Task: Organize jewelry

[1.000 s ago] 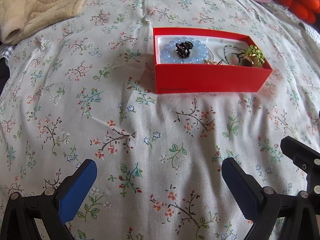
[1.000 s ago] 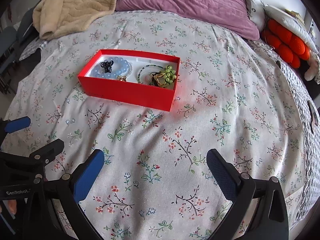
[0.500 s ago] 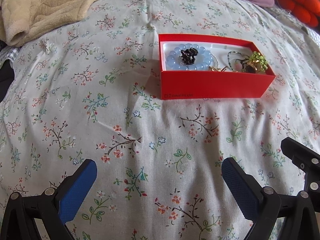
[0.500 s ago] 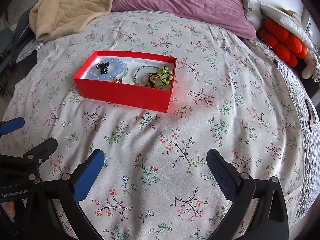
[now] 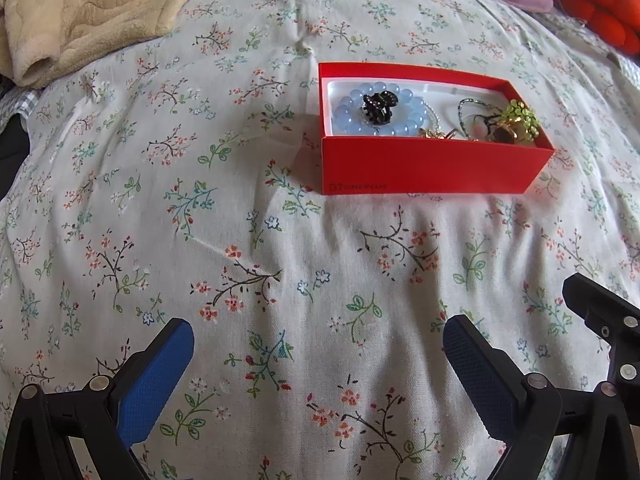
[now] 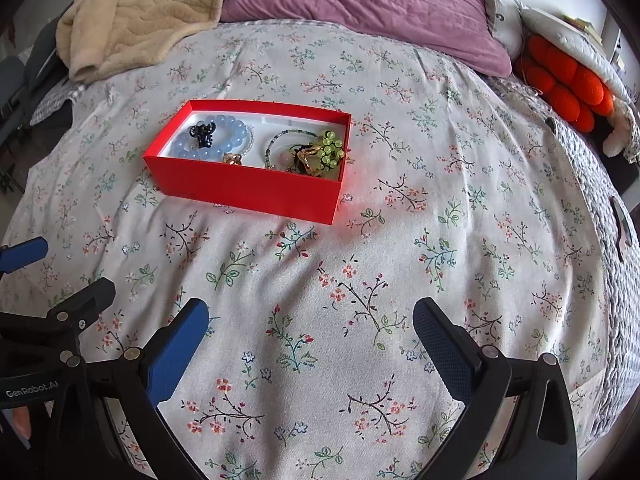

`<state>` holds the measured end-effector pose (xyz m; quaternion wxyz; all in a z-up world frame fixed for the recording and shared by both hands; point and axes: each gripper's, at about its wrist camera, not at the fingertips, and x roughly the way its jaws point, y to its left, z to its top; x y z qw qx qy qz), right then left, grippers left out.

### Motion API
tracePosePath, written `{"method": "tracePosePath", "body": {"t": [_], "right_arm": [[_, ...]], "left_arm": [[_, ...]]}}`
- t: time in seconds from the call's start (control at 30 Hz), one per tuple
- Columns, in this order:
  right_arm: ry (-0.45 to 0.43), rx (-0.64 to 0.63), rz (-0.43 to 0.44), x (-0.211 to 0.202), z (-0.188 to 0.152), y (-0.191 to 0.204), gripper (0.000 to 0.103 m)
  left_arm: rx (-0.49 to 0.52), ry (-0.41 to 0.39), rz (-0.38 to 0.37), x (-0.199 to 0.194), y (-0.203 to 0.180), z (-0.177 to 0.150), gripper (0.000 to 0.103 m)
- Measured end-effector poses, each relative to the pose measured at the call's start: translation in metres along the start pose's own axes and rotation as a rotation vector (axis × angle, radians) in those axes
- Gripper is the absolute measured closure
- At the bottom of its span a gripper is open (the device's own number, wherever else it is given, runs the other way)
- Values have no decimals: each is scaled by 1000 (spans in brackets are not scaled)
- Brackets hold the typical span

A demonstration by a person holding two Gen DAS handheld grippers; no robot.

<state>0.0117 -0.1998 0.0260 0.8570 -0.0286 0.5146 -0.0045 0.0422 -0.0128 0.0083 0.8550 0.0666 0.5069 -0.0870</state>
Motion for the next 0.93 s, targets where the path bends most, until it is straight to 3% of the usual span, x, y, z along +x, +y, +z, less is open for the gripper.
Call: {"method": "tracePosePath", "body": {"t": [0.63, 0.93], "right_arm": [[6, 6, -8, 2, -1, -2, 0], [13, 25, -53, 16, -7, -11, 0]], "left_arm": [[-4, 5, 9, 2, 1, 0, 1], [-6, 3, 21, 17, 3, -8, 1]]}}
